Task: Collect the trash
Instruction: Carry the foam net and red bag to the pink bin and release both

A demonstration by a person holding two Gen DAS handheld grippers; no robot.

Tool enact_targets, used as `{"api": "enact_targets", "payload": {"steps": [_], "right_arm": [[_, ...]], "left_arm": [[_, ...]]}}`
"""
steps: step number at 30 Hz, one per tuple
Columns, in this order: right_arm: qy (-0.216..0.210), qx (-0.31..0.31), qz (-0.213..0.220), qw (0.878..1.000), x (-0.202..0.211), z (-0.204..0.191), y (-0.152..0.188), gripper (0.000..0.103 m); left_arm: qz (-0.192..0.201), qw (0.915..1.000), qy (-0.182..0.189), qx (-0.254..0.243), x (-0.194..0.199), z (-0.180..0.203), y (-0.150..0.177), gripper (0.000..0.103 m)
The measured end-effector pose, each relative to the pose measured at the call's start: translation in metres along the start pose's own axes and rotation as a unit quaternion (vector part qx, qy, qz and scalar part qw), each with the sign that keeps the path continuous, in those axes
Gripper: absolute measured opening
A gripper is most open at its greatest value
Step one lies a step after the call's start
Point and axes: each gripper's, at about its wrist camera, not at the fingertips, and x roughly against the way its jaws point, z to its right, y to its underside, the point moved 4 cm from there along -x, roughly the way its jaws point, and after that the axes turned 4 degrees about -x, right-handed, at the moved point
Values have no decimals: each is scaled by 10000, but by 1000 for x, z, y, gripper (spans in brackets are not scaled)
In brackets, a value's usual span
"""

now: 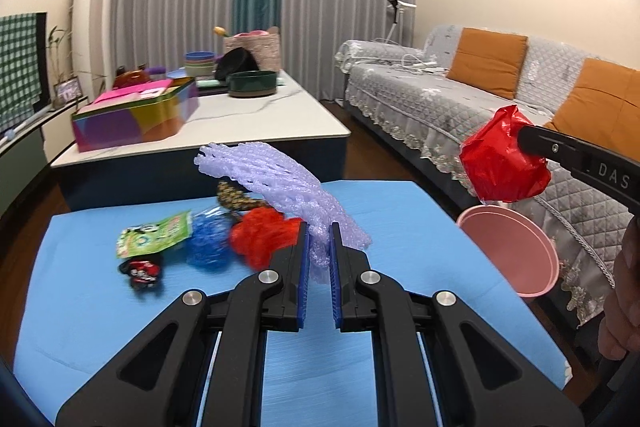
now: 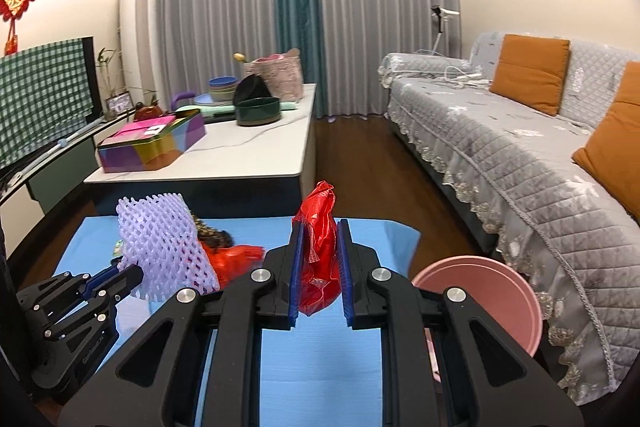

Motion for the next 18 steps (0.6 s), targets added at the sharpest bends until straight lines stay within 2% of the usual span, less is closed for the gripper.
{"api": "enact_targets", "payload": {"steps": [18], "right_arm": [[832, -272, 186, 9960, 24, 104, -16, 17]], "left_arm": [[-64, 9970, 655, -417, -21, 99, -12, 9]]}}
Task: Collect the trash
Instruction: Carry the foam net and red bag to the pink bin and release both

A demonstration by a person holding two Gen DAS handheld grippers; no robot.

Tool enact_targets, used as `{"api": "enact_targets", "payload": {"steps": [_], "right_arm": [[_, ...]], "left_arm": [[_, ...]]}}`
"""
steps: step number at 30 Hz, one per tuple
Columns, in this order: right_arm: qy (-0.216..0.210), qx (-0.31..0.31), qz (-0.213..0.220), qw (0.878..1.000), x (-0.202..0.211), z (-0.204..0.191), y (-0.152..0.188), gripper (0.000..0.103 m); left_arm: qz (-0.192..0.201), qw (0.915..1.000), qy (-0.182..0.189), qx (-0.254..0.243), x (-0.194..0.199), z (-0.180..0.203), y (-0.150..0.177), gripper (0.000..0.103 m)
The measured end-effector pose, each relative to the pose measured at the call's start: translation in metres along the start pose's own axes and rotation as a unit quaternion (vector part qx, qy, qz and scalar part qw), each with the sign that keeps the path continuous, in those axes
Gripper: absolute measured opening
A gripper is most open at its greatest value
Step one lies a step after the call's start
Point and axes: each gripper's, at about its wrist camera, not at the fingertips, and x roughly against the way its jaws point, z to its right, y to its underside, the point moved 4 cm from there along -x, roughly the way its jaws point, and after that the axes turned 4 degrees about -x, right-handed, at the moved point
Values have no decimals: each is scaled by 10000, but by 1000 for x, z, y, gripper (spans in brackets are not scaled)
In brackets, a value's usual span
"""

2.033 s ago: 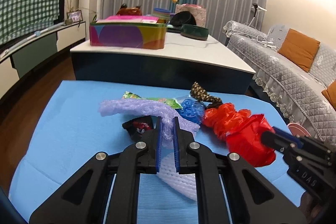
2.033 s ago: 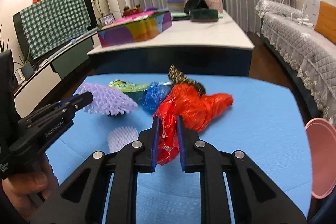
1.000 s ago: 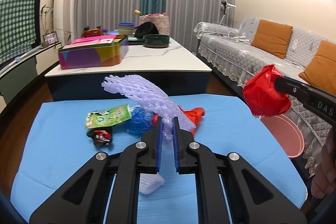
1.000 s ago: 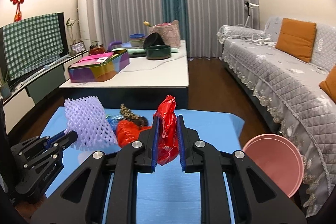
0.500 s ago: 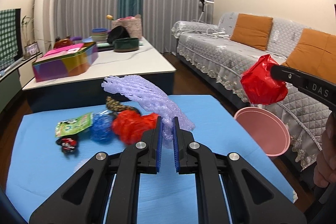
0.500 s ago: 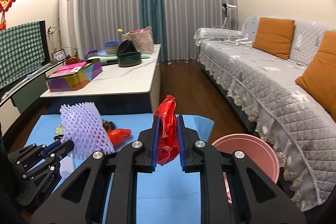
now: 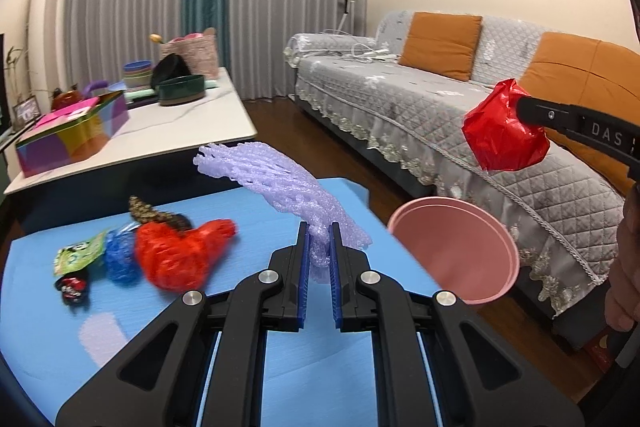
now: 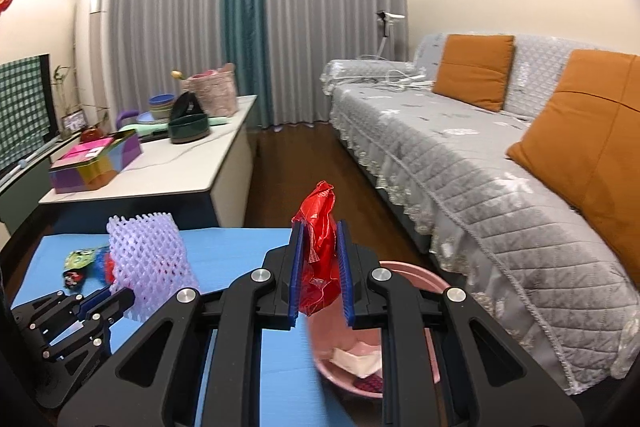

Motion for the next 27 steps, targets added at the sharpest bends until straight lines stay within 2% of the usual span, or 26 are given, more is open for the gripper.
{"api": "enact_targets", "payload": {"steps": [14, 27], "right_arm": [[629, -229, -94, 9977, -10, 78, -9, 17], [781, -293, -175, 9964, -28, 90, -10, 17]], "left_arm": [[34, 9972, 558, -504, -38, 77, -25, 9], [-165, 9942, 859, -631, -80, 110, -28, 9]]}}
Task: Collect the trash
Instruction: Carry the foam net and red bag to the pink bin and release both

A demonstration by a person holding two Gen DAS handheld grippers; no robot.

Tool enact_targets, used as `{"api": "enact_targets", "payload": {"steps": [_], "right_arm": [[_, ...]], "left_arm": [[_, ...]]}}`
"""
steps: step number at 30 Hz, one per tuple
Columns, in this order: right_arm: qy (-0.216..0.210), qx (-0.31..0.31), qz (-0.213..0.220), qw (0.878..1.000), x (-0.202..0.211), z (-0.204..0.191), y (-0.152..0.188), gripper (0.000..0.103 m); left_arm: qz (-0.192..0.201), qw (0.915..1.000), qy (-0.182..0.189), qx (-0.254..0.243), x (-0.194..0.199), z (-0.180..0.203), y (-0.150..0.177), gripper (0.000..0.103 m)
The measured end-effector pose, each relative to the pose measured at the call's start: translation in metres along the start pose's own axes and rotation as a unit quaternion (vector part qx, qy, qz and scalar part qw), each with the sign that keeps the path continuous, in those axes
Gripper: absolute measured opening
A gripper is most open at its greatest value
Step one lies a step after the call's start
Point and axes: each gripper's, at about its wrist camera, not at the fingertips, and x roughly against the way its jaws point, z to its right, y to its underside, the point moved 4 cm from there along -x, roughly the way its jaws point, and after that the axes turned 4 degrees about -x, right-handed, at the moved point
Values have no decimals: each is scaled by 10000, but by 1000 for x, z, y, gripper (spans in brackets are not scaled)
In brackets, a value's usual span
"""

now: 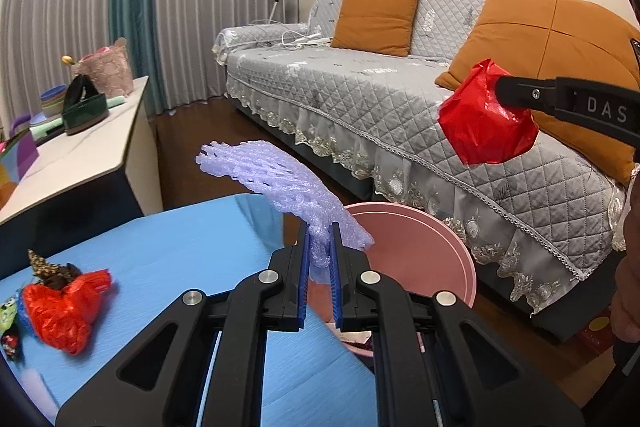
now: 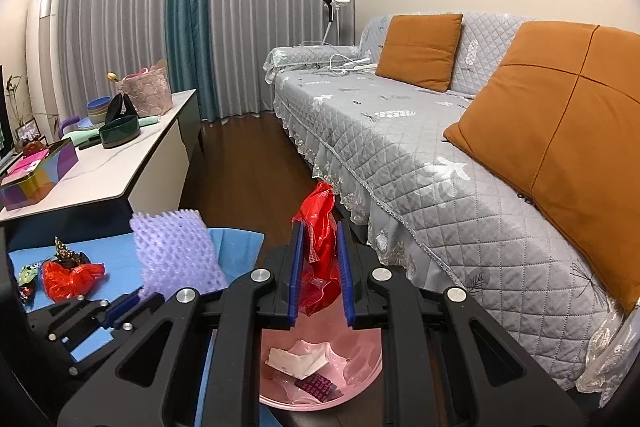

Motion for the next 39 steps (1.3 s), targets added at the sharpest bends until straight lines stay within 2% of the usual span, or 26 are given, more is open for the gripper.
{"api": "enact_targets", "payload": {"steps": [15, 18, 19, 20, 21, 22, 29, 35, 39], "right_arm": [[151, -111, -401, 9990, -36, 9, 18, 18], [151, -189, -542, 9982, -43, 10, 22, 22], [134, -221, -617, 9978, -46, 10, 23, 28], [154, -250, -668, 9973, -48, 11, 24, 48], [225, -275, -644, 9973, -48, 12, 24, 64], [280, -287, -621, 9973, -48, 12, 24, 68], [306, -501, -410, 9974, -39, 14, 15, 68], [61, -505, -53, 9987, -20, -6, 4, 68], [-153, -468, 243, 9985, -3, -26, -1, 68]], "left_arm": [[-204, 9992, 343, -16, -42, 8, 7, 9], [-374, 9972, 651, -6, -53, 11, 10, 10], [-492, 9962, 723, -13, -58, 12, 12, 15], [-583, 9955, 744, 2, -61, 12, 15, 32], [-633, 9953, 736, 53, -63, 10, 17, 42], [-623, 9954, 716, 145, -63, 6, 19, 52], [-509, 9965, 485, 442, -41, -16, 26, 52], [-404, 9972, 268, 572, -10, -37, 27, 52], [-314, 9974, -39, 645, 19, -57, 29, 52]]}}
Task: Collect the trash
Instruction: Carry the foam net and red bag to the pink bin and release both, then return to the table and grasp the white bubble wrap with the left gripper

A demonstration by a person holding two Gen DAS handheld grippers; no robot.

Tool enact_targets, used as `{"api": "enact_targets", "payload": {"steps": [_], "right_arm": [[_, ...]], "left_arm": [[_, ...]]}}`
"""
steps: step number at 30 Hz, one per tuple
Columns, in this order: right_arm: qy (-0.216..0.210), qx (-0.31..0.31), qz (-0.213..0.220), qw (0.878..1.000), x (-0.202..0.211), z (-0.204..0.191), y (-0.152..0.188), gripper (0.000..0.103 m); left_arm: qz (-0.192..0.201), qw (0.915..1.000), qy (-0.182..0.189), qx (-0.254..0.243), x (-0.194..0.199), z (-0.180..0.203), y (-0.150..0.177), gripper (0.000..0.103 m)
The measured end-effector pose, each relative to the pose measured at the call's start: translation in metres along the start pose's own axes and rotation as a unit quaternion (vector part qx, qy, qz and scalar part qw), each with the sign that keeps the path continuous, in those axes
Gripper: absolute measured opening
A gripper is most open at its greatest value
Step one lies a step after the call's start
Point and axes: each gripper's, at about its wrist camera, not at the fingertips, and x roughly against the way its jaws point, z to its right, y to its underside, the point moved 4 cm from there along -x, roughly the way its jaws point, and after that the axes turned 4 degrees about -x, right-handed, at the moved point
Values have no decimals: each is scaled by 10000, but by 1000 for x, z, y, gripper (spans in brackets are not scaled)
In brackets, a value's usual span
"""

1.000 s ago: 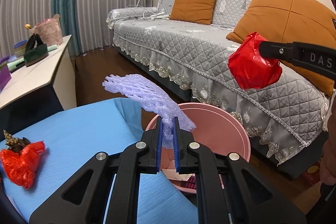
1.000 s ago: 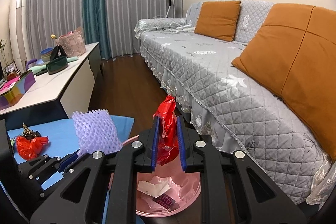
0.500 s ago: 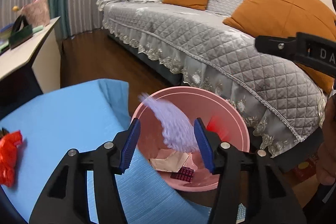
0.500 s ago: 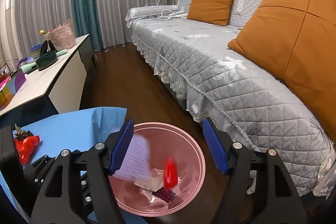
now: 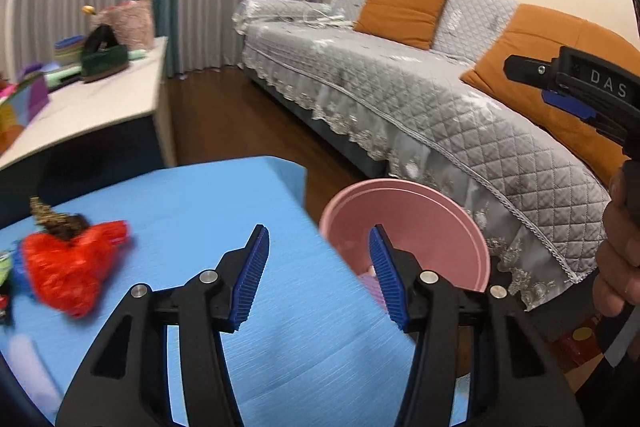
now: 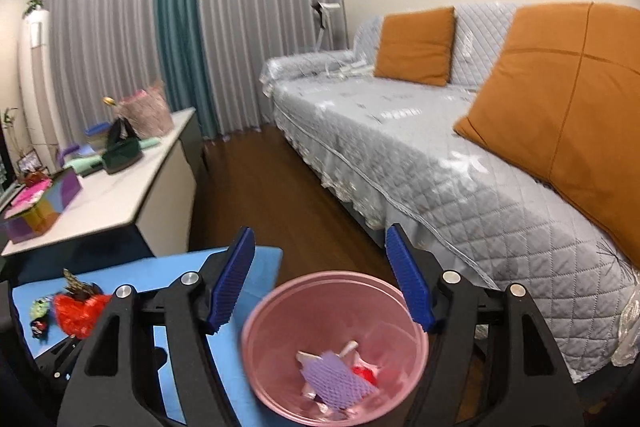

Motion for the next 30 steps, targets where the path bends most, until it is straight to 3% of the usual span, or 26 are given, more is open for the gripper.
{"api": "enact_targets", "payload": {"steps": [7, 12, 20, 30], "right_arm": [[-440, 16, 36, 9990, 15, -43, 6, 61], [-929, 50, -242, 9954, 22, -84, 18, 42], [-1474, 315, -401, 9878, 25, -151, 48, 31], [-2183, 892, -747, 9689, 13, -241, 94, 28]], "left_arm": [[190, 9979, -545, 277, 55, -46, 5, 51], [370, 9917, -1046, 645, 102, -90, 20, 51], [394, 9672, -2080, 1404, 147, -171, 73, 51], [-51, 9396, -2453, 2388, 147, -243, 132, 51]]}}
